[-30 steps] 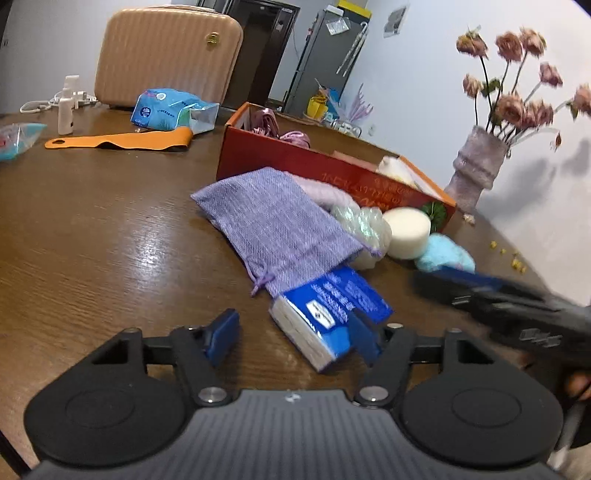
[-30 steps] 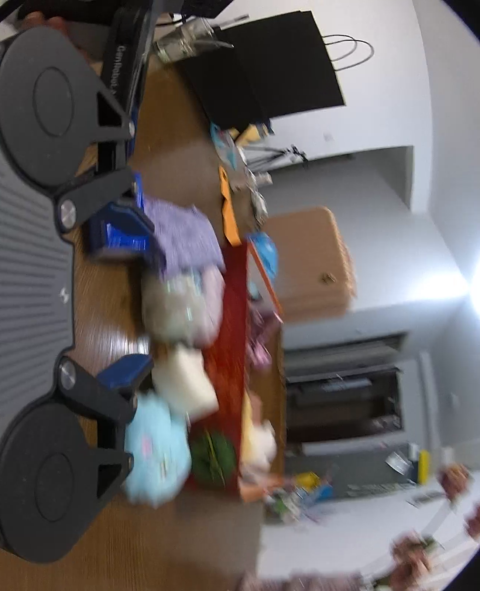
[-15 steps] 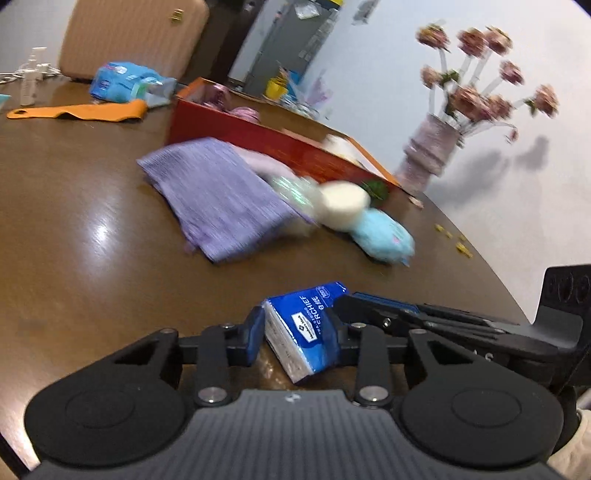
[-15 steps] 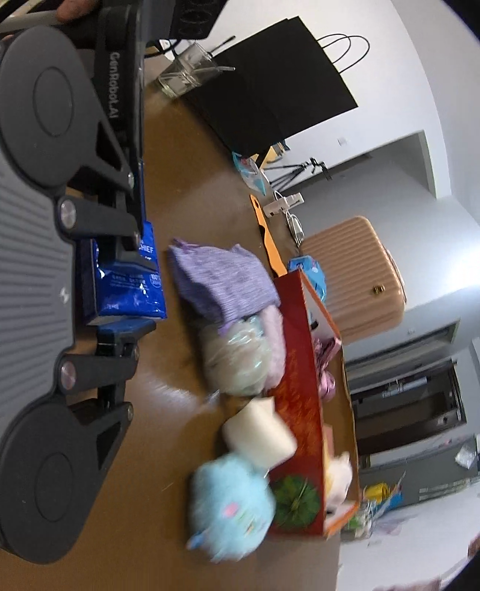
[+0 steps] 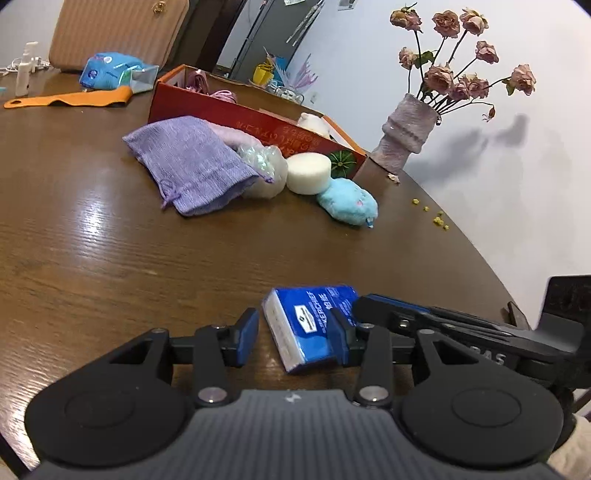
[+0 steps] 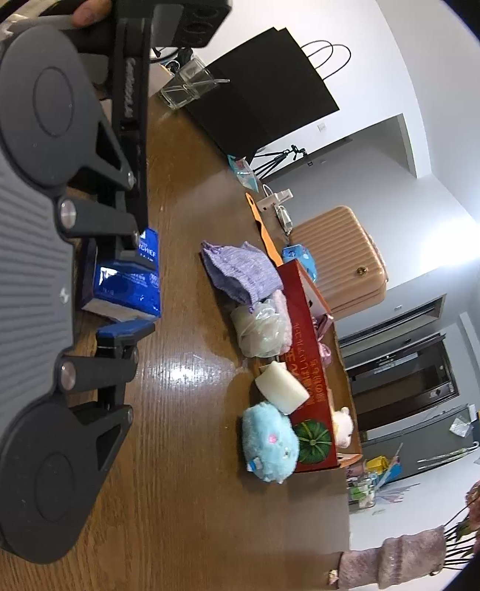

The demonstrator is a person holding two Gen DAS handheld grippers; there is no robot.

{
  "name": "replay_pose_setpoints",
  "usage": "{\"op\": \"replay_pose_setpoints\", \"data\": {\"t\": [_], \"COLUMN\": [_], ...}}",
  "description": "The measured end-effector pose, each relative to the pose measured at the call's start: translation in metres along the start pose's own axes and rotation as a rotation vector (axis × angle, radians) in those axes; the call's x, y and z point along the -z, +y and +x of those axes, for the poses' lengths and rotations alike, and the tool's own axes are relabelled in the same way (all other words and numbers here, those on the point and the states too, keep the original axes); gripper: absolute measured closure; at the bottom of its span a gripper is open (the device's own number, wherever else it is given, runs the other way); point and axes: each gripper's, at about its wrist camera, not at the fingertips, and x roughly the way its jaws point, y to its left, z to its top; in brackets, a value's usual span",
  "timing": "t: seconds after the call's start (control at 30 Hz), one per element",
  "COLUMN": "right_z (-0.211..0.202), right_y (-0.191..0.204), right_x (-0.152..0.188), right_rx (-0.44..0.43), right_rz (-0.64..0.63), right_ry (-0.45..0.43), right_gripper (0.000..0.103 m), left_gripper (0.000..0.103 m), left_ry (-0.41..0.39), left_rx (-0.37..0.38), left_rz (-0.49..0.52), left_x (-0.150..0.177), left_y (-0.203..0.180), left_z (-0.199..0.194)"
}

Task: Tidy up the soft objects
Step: 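Close both grippers together on the blue tissue pack, then carry the tissue pack into the box and open both grippers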

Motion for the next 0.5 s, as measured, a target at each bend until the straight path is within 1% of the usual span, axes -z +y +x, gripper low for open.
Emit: {"op": "replay_pose_setpoints", "data": {"t": [0.03, 0.07, 0.1, 0.17, 0.23, 0.3, 0.37, 0.5], "right_z": [0.003, 0.006, 0.007, 0.01, 0.011, 0.012, 0.015, 0.038], "right_y": [0.0, -0.001, -0.001, 0.002, 0.005, 0.009, 0.014, 0.016], "right_x": [0.001, 0.001, 0.0, -0.003, -0.011, -0.028, -0.051, -0.112], "right_rx": [-0.01, -0.027, -0.035, -0.021, -0.014, -0.015, -0.015, -0.003], "right_rz": [0.003, 0.007, 0.011, -0.002, -0.005, -0.023, -0.06, -0.099], "right_ry": [0.009, 0.013, 0.014, 0.01, -0.005, -0.038, -0.074, -0.119], "right_gripper": [0.074, 0.074, 0.075, 0.076, 0.078, 0.078, 0.078, 0.078], "left_gripper": [0.064, 0.07, 0.072, 0.073, 0.075, 0.075, 0.075, 0.076], "left_ry": [0.001, 0.004, 0.004, -0.005, -0.018, -0.05, -0.096, -0.177], "left_rx": [0.003, 0.015, 0.022, 0.011, 0.012, 0.026, 0.034, 0.063], "left_rz": [0.003, 0.009, 0.011, 0.026, 0.018, 0.013, 0.036, 0.06], "left_x": [0.0, -0.001, -0.001, -0.004, -0.013, -0.031, -0.055, -0.123], "left_y": [0.0, -0.001, -0.002, -0.002, 0.0, 0.002, 0.003, 0.012], "left_z": [0.001, 0.002, 0.002, 0.003, 0.004, 0.003, 0.002, 0.011]}}
